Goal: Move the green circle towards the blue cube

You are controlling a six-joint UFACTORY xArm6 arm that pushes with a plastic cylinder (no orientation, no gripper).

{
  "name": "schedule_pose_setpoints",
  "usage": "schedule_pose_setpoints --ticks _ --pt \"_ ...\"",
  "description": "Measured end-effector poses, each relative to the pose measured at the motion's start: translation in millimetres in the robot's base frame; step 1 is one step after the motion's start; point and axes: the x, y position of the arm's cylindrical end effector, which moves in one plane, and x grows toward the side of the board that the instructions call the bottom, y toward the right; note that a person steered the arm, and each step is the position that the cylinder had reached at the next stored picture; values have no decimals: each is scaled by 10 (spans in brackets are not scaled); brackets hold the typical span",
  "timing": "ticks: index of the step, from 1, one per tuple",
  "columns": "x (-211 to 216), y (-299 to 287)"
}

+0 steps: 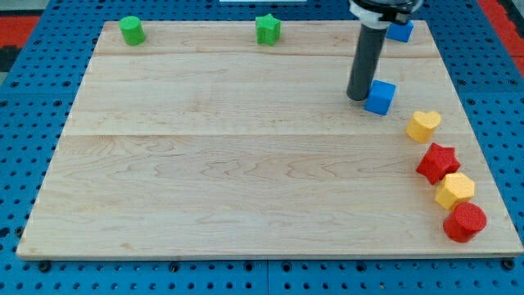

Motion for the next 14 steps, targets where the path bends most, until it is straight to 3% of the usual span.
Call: schedule_pose_setpoints --ticks 3,5,6,8,9,10,12,14 --pt "0 253" --pt "-117 -260" --pt "-175 -829" --pt "-422 -2987" --pt "-810 -3966" --pt "-1128 -4332" --pt "-1596 -4327" --pt "-1598 -3655"
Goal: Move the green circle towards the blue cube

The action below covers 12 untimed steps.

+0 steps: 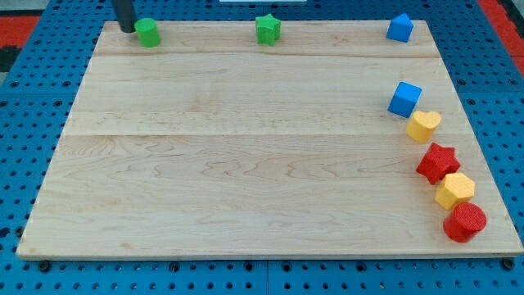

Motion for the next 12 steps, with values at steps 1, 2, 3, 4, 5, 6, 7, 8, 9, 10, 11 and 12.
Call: schedule_pose_setpoints --ticks 1,2,3,4,5,6,7,8,9,10,11,12 --pt "125 491" --pt "284 946" --pt "585 1059" --pt "789 1067" --pt "962 1241" --pt "1114 1477" --pt "1244 1747" --pt "1263 2075" --pt "1263 2428" --pt "1414 2520" --pt "1527 2649" --pt "1528 2849"
